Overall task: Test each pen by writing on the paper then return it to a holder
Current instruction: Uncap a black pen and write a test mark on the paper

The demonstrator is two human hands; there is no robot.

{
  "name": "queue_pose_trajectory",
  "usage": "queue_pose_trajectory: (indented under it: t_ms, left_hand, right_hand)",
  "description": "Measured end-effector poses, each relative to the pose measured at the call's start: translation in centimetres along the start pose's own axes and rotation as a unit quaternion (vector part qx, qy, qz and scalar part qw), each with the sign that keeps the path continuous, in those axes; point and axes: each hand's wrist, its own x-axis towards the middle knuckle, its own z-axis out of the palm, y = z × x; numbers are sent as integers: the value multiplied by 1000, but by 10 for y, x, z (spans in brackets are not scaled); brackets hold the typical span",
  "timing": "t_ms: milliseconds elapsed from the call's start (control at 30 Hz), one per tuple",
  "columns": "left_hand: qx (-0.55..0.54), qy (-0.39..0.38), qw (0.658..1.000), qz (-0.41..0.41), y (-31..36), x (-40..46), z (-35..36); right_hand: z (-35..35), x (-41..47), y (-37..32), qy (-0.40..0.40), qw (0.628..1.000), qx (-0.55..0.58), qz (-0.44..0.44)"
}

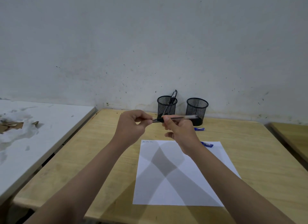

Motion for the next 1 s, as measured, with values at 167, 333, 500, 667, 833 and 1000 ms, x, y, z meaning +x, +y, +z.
queue_pose_trajectory:
  t_ms: [167, 333, 500, 667, 833, 1000]
  left_hand:
    - [22, 43, 999, 1, 3, 19, 0]
    - [35, 20, 999, 6, 5, 29, 5]
    - [25, -23, 999, 26, 8, 41, 14]
    - [-11, 7, 1000, 27, -2, 59, 30]
    - [119, -3, 993, 16, -36, 85, 53]
    - [219, -58, 974, 13, -63, 106, 82]
  right_hand:
    - [-4, 4, -18, 27, 986, -160, -45]
    - [-14, 21, -28, 83, 863, -355, -349]
    - [-28, 52, -34, -15, 812, -460, -360]
    - [-43, 77, -41, -28, 803, -485, -347]
    - [-58, 113, -60, 88, 881, -330, -327]
    - [-59, 147, -49, 123, 897, -323, -277]
